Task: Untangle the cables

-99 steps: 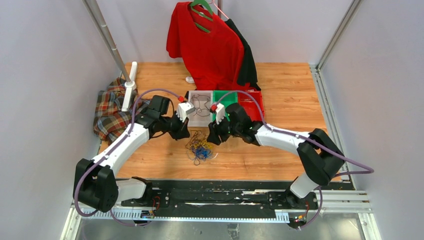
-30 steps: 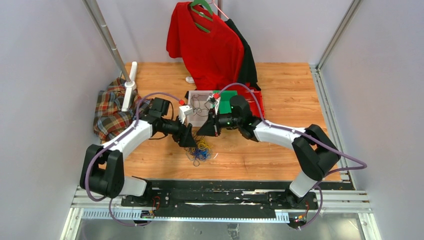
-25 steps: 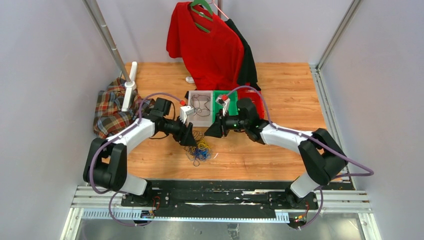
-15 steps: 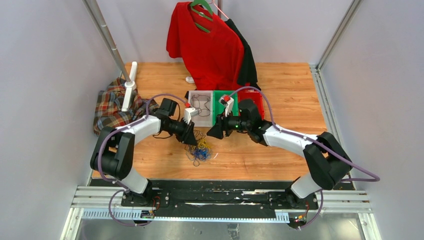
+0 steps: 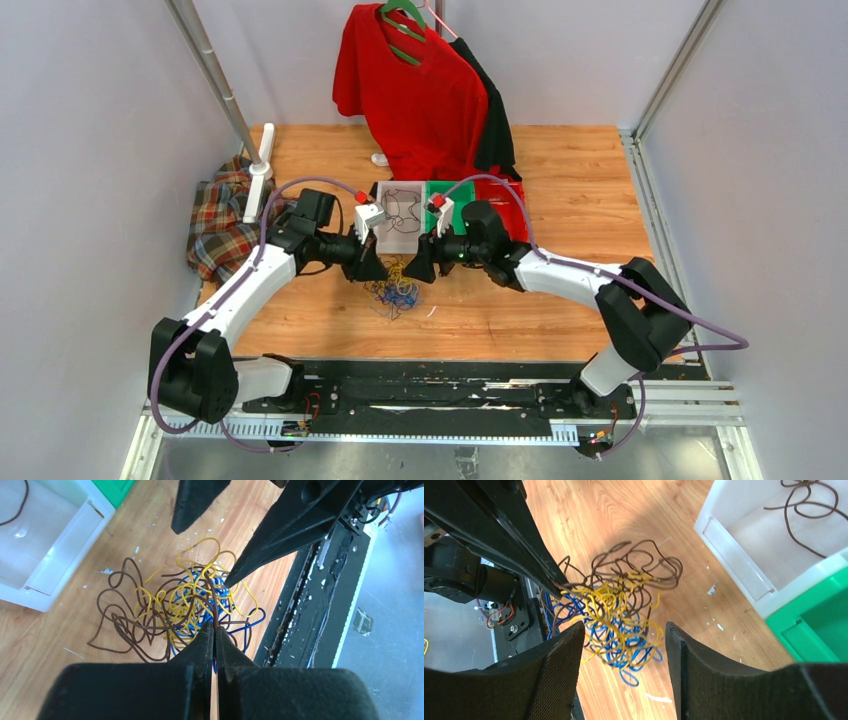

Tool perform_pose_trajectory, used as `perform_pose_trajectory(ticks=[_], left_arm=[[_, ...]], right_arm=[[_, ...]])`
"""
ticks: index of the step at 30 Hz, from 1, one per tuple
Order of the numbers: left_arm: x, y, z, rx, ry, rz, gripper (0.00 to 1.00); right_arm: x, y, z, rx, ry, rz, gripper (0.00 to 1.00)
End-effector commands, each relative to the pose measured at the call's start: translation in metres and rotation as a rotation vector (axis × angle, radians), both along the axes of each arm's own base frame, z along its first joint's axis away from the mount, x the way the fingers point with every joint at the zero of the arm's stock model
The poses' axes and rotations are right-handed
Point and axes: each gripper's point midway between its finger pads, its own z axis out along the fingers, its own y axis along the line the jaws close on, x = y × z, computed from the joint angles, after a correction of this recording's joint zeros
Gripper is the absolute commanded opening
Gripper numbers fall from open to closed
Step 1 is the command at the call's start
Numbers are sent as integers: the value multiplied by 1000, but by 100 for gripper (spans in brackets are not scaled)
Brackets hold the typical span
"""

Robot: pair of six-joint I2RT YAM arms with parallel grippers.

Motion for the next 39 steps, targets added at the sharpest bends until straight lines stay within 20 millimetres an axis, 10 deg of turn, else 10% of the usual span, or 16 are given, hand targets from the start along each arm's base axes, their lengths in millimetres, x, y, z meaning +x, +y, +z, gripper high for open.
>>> perform_pose_trajectory(ticks=[1, 39], left_arm=[[-14, 1, 6, -8, 27, -31, 1], [-22, -4, 37, -72, 17, -40, 1]], right_arm=[[7, 14, 28, 64, -70, 8, 61], [-17, 51, 25, 181, 48, 119, 58]])
